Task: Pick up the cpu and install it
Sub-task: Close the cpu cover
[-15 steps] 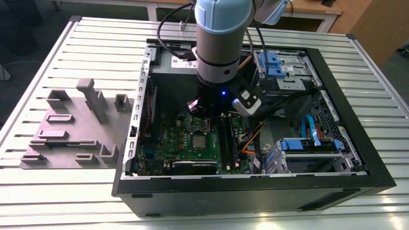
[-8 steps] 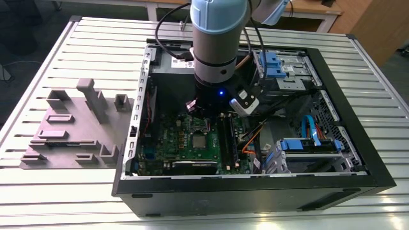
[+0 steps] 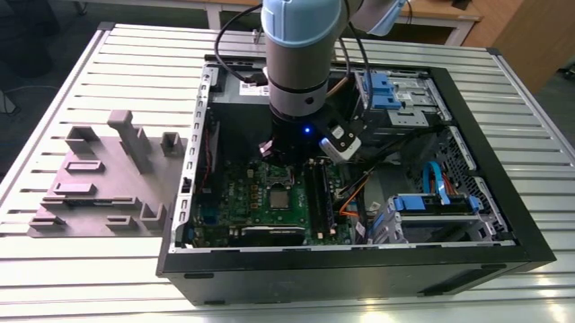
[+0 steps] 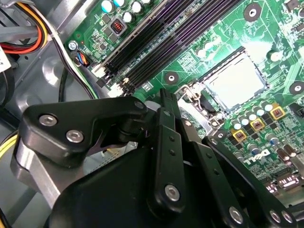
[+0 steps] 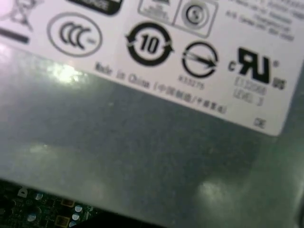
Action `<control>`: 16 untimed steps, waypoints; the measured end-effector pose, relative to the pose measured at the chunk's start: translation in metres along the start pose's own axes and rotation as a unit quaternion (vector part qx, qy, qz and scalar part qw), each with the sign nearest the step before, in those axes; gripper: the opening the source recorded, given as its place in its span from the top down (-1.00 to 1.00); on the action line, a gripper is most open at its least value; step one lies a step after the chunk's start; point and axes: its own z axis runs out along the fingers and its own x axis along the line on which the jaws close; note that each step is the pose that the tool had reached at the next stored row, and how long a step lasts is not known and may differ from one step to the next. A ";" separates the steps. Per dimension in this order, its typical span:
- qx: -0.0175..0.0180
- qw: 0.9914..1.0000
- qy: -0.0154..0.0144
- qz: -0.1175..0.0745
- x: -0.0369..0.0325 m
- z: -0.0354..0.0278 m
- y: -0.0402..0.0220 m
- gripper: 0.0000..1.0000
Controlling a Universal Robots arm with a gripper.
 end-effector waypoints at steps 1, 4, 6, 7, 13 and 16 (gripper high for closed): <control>0.000 1.000 0.000 0.000 0.0001 -0.0005 0.0000 0.80; 0.000 1.000 0.000 0.000 0.0001 -0.0027 -0.0002 0.80; 0.000 1.000 0.000 0.000 0.0001 -0.0041 -0.0006 0.80; 0.000 1.000 0.000 0.000 0.0002 -0.0048 -0.0010 0.80; -0.001 1.000 0.000 0.000 0.0003 -0.0067 -0.0021 0.80; 0.000 1.000 0.000 0.000 0.0003 -0.0070 -0.0021 0.80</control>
